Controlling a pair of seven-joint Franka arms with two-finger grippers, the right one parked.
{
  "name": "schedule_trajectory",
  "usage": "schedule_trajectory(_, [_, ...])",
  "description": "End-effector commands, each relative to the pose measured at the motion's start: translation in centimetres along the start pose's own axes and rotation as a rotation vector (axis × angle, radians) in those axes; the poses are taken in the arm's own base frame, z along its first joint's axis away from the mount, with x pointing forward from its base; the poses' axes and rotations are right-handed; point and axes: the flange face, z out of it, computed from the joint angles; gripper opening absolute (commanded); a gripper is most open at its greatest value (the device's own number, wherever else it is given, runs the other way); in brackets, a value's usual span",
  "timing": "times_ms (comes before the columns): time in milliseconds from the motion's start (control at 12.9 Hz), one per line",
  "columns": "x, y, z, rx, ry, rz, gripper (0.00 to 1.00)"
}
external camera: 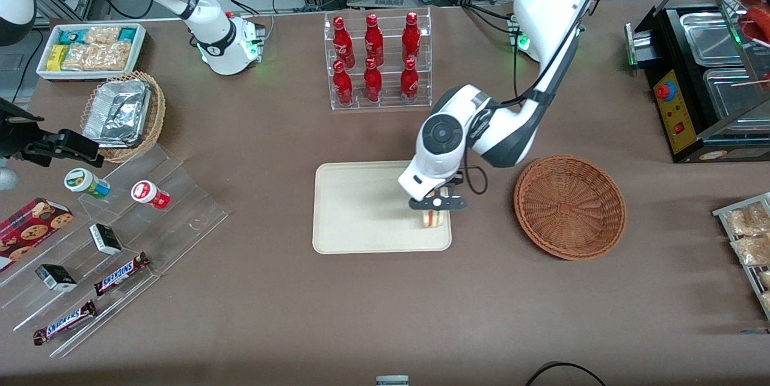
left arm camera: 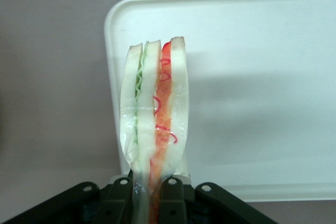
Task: Place sandwich from basket to tray
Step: 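Lower the sandwich onto the tray center and open the left gripper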
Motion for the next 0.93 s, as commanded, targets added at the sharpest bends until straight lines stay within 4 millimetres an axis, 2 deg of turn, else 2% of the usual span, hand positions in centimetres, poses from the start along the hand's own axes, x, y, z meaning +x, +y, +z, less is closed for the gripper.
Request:
schedule_trajectory(0, [0.4,2.8,0.9,-0.056,0.045,0.002,0.0])
schedule_trajectory(155, [0.4,3.1,2.4,-0.051,0.036,0.019,0.0])
schedule_trajectory(388, [0.7,3.3,3.4,-0.056,0.04,0.024,0.0])
schedule_trajectory(699, [0.1,4.0,4.9,-0.045,0.023,0.037,0.0])
schedule_trajectory(777, [0.1,4.0,5.2,-0.045,0.018,0.029,0.13])
schedule_trajectory(854, [0.2,4.0,5.1,-0.046,0.02,0.033,0.63])
